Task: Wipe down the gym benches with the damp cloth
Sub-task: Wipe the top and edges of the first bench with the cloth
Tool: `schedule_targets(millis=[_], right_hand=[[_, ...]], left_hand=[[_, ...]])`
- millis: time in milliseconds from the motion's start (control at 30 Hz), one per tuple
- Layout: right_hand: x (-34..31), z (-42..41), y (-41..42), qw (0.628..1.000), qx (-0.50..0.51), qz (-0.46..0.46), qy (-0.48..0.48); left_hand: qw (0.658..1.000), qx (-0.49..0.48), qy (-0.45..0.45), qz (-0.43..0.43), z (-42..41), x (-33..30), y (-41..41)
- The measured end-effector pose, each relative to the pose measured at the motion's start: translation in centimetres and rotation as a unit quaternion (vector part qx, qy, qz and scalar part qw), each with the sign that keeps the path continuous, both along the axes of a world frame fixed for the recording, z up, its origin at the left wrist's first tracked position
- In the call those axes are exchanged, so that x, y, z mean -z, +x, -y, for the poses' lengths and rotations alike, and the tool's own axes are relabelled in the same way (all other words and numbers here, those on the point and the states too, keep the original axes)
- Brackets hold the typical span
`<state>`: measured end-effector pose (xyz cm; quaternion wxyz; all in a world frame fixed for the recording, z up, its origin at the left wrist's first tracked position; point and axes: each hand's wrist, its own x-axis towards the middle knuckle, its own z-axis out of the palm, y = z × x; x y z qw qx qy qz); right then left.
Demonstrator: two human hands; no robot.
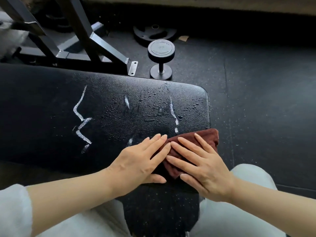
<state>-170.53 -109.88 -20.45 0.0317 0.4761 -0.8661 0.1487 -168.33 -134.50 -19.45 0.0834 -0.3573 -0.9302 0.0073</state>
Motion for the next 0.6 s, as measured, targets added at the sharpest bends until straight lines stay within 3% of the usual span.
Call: schedule_targets(millis=[267,533,600], right_hand=[[0.0,0.0,0.3,1.0,0.02,0.003,-0.001],[-0.2,-1.1,2.0,1.0,0.007,-0.007,-0.004],[-0.5,-0.7,0.4,0.999,0.052,0.001,-0.012]], left_hand=[[0.999,-0.007,0.002,-0.052,-0.2,0.7,0.1],[0.998,-0.05,0.044,-0.021,-0.3,-0.1,0.6],[0.997,-0.06,0.052,-0.014,-0.3,-0.1,0.7]])
